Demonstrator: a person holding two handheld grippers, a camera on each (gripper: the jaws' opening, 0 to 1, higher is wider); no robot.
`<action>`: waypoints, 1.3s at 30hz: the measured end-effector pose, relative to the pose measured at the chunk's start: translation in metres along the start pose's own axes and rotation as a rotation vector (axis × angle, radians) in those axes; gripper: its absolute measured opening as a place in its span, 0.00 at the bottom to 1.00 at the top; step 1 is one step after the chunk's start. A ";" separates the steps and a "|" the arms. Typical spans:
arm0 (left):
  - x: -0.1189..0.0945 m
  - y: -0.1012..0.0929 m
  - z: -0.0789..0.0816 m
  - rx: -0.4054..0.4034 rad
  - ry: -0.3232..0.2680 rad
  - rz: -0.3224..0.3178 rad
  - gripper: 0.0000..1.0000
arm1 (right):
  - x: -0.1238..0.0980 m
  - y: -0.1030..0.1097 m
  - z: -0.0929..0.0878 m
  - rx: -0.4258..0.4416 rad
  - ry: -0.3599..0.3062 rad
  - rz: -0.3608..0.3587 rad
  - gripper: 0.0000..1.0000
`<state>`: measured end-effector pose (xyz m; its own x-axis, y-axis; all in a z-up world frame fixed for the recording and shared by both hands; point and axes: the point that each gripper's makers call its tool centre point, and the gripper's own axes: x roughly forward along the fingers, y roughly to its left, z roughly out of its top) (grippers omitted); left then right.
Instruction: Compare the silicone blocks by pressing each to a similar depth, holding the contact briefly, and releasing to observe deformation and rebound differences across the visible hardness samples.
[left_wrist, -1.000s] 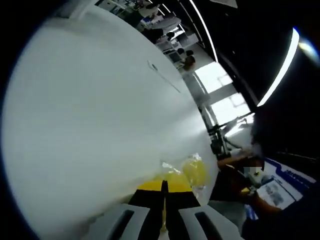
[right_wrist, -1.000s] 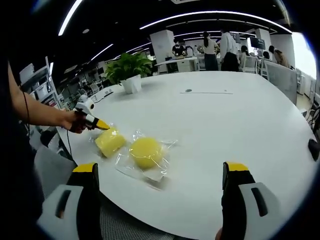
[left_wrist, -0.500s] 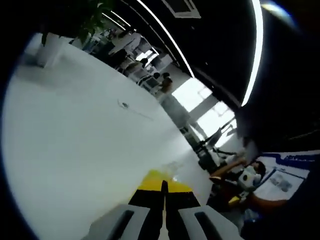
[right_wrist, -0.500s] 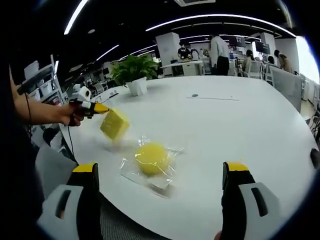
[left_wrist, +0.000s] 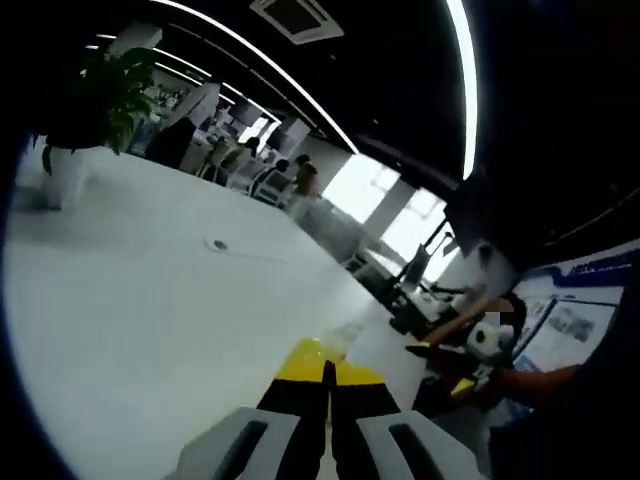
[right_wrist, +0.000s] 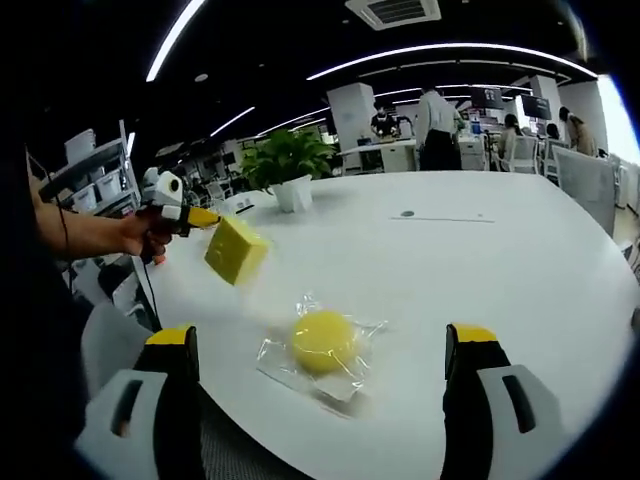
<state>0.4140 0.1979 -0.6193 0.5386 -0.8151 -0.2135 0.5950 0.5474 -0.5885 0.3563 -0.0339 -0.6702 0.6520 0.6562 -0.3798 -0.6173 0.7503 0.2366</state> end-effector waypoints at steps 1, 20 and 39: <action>-0.001 -0.001 0.004 0.013 -0.009 0.002 0.00 | 0.001 0.000 0.001 -0.009 -0.003 0.003 0.96; -0.016 -0.034 0.039 0.126 -0.087 -0.016 0.00 | 0.012 0.004 0.012 -0.046 -0.053 0.043 0.96; -0.014 -0.068 0.052 0.175 -0.121 -0.096 0.00 | 0.015 0.005 0.045 -0.080 -0.096 0.073 0.96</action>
<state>0.3968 0.1817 -0.5356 0.5360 -0.8419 -0.0624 0.7356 0.5020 -0.4549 0.3832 -0.0169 -0.6345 0.6406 0.7167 -0.2756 -0.6957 0.6937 0.1867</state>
